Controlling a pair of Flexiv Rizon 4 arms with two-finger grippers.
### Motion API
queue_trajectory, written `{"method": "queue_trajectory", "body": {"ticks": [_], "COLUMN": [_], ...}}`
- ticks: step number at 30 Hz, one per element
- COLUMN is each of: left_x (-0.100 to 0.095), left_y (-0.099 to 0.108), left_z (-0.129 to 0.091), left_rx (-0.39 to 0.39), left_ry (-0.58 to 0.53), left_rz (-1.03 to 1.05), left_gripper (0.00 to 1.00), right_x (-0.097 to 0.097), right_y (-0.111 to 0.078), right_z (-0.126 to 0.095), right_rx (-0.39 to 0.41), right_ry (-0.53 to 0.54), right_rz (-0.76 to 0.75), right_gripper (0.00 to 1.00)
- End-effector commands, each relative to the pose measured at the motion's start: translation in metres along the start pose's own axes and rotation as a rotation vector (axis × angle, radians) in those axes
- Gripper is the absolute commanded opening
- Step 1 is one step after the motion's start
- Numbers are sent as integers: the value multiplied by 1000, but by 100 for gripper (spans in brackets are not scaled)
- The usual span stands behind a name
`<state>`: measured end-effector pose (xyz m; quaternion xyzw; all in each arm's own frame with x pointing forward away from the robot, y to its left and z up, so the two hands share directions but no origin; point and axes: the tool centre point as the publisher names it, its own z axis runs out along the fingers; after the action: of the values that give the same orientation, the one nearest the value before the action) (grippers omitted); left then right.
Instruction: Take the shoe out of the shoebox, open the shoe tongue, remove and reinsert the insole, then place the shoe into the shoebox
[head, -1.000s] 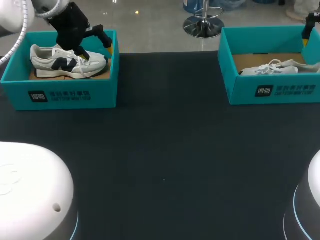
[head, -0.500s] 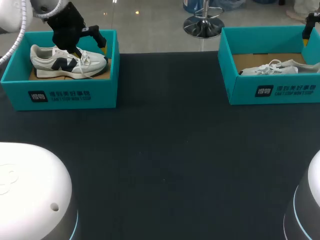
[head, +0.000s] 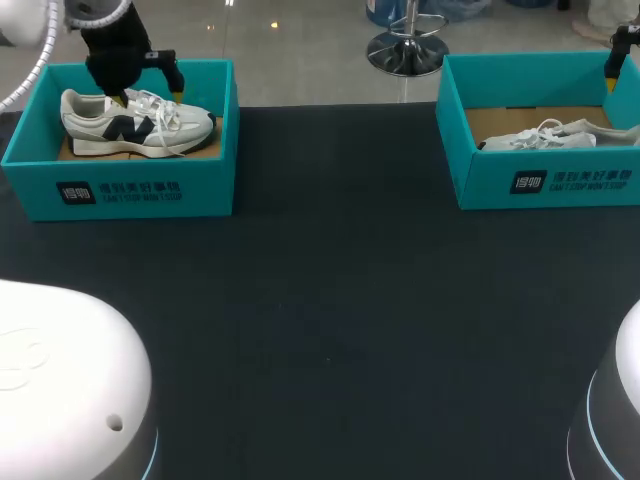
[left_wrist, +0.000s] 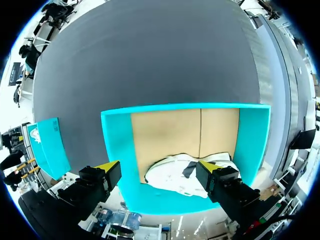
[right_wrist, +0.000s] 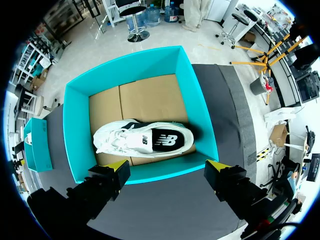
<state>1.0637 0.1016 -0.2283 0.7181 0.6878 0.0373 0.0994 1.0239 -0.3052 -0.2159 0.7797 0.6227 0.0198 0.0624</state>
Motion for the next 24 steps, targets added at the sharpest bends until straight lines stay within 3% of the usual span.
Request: {"method": "queue_trajectory", "body": {"ticks": [1, 15, 24], "left_x": [14, 86, 128], "left_y": [8, 21, 42], "left_z": [2, 19, 35], "left_rx": [9, 24, 101], "left_ry": [46, 221, 202], "left_rz": [-17, -70, -133], "left_gripper": [100, 100, 100], "right_x": [0, 0, 0], "right_y": [0, 0, 0], "right_z": [0, 0, 0], "right_rx": [-1, -1, -1], "right_ry": [0, 0, 0], "right_rz": [1, 1, 1], "right_gripper": [100, 100, 100]}}
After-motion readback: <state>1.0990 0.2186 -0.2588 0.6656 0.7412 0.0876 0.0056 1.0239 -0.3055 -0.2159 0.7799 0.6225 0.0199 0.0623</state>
